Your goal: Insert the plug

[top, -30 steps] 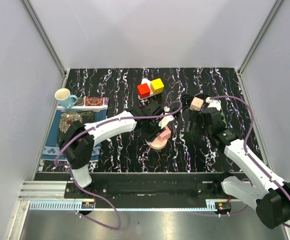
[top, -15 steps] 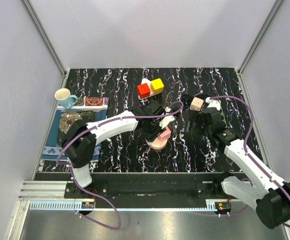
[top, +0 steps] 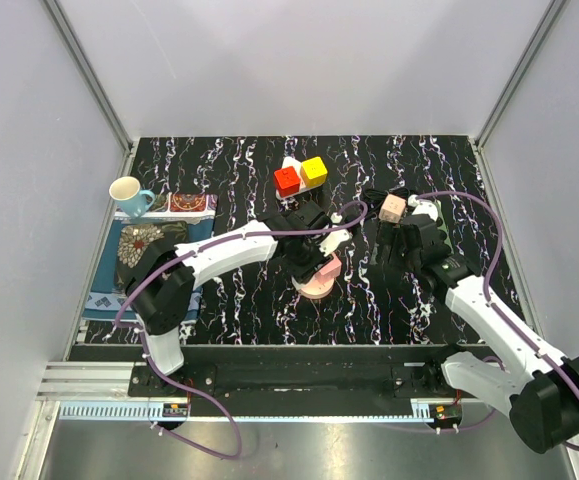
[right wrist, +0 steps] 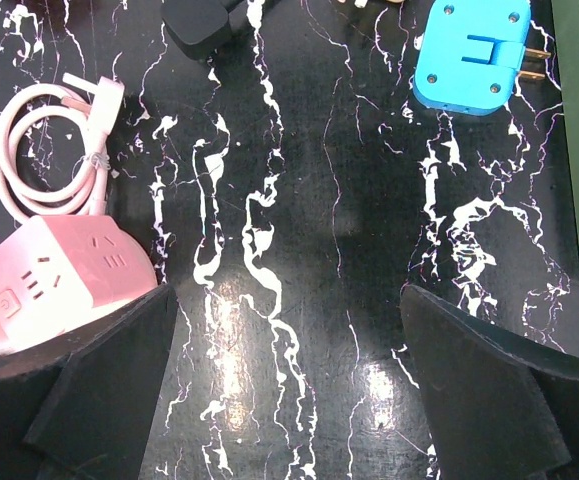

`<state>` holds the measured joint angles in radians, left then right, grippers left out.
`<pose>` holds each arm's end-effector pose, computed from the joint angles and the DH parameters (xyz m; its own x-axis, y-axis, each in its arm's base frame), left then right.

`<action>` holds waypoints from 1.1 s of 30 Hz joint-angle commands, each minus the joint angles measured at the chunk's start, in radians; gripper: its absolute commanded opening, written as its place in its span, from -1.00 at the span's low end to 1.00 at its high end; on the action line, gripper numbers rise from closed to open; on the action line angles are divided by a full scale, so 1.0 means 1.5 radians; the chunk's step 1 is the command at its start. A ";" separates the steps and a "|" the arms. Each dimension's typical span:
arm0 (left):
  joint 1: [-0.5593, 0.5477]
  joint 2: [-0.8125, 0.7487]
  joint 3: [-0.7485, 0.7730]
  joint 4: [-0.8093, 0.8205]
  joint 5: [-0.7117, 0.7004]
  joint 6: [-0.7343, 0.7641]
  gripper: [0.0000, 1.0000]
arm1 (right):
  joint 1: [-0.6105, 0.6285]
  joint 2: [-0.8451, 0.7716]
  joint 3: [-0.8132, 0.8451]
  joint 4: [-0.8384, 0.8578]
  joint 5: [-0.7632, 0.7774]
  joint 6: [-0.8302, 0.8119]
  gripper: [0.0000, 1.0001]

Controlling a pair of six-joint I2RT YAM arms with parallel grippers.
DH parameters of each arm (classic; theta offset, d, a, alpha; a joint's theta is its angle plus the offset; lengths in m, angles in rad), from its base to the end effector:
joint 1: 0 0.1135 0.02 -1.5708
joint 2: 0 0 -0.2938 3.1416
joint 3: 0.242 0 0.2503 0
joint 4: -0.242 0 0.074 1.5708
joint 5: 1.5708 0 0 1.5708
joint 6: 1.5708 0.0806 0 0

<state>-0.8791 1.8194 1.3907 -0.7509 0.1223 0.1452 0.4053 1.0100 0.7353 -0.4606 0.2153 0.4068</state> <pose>0.2456 -0.3120 0.2094 -0.4685 0.7909 -0.3936 0.8711 0.4879 -0.0564 0.2156 0.0738 0.2517 -0.6609 0.1370 -0.7378 0.0239 0.9865 0.1618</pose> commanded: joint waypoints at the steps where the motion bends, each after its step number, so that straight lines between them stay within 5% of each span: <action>1: -0.004 0.052 -0.054 0.047 0.012 -0.010 -1.00 | -0.003 0.005 0.017 0.011 -0.010 -0.010 0.97; 17: -0.003 0.022 -0.163 0.114 0.023 -0.048 -1.00 | -0.003 0.015 0.009 0.040 -0.061 -0.019 0.96; 24: 0.001 -0.042 -0.155 0.133 0.009 -0.059 -0.15 | -0.003 0.009 0.023 0.060 -0.125 -0.047 0.96; 33: 0.024 -0.119 -0.170 0.163 0.017 -0.068 0.41 | -0.003 -0.017 0.022 0.061 -0.186 -0.079 0.95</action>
<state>-0.8562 1.7405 1.1397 -0.5472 0.1322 0.0597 0.4046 1.0225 0.7364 -0.4084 -0.0036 0.3347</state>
